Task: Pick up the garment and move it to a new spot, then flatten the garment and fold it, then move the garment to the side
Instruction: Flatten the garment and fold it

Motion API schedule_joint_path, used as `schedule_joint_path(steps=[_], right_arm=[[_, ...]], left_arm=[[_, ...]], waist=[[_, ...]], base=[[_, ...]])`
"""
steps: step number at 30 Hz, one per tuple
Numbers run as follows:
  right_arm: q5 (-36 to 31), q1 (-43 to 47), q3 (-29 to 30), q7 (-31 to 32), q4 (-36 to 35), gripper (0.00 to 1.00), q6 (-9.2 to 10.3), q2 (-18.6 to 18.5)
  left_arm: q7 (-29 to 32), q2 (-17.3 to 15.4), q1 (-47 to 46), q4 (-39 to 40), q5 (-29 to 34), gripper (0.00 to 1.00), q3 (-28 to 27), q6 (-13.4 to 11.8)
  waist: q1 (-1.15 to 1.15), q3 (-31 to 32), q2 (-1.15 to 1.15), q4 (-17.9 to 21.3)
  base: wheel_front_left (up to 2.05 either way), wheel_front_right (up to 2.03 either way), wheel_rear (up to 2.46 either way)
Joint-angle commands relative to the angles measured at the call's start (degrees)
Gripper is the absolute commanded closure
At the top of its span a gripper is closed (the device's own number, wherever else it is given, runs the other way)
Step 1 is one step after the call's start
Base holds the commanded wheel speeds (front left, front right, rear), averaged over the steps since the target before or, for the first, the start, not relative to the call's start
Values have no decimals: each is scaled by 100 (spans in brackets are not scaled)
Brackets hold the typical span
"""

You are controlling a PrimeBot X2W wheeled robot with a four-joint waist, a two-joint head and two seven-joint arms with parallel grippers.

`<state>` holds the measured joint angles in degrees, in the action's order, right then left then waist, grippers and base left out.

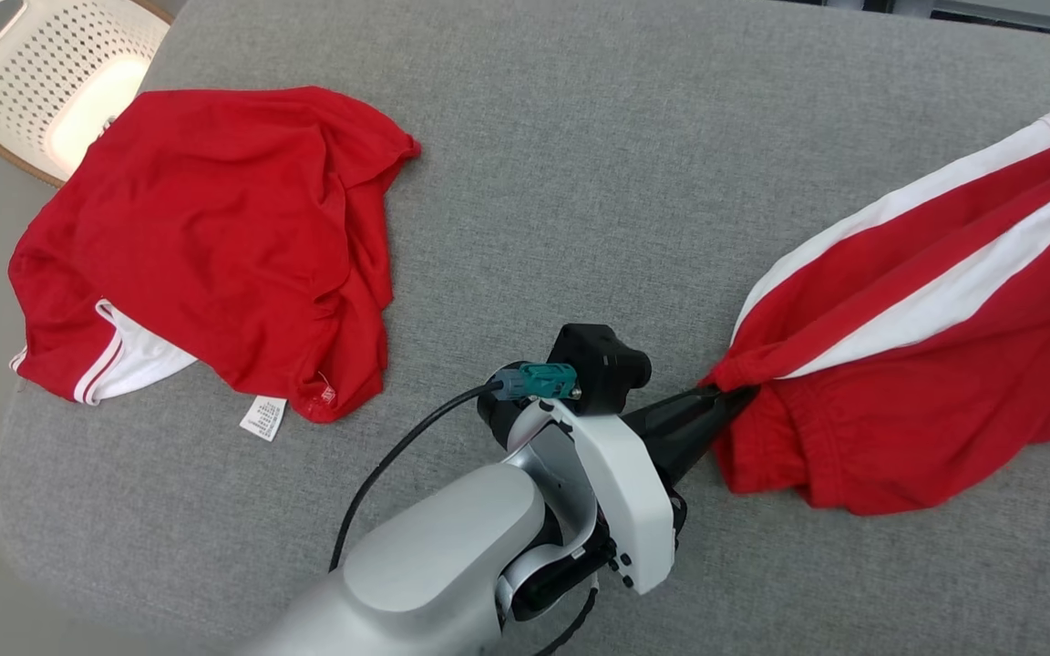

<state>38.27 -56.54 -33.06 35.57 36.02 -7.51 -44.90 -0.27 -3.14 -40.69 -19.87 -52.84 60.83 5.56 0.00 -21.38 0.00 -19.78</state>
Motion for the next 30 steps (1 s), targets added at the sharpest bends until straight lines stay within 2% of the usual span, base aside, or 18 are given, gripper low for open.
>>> schedule_joint_path(steps=[1,14,15,16,17,18,22,30], right_arm=[[-33,-124,-72,-118,74,100,4,-42],[71,-565,-637,-745,580,100,4,-25],[65,-614,-623,-898,604,58,4,8],[128,-648,-552,-994,719,0,4,68],[145,-632,-569,-1046,787,0,4,138],[114,-594,-656,-1064,824,0,4,174],[49,-642,-712,-1294,1004,0,7,148],[169,-415,-630,-1996,1572,0,6,443]], left_arm=[[-75,-10,-145,-47,7,100,-3,0],[-453,13,-631,-224,-573,100,279,-165],[-479,14,-675,-255,-609,100,328,-187],[-515,14,-706,-291,-648,95,357,-234],[-540,9,-725,-355,-690,57,389,-282],[-569,7,-763,-425,-695,2,446,-325],[-682,11,-841,-639,-706,0,606,-423],[-1121,10,-774,-1131,-884,0,689,-537]], waist=[[0,-129,0,-100],[0,-434,0,-211],[0,-448,0,-214],[0,-462,0,-216],[0,-469,0,-216],[0,-470,0,-214],[0,-458,0,-198],[0,-152,0,-50]], base=[[0,0,0],[0,0,0],[0,0,0],[0,0,0],[0,0,0],[0,0,0],[0,0,0],[0,0,0]])
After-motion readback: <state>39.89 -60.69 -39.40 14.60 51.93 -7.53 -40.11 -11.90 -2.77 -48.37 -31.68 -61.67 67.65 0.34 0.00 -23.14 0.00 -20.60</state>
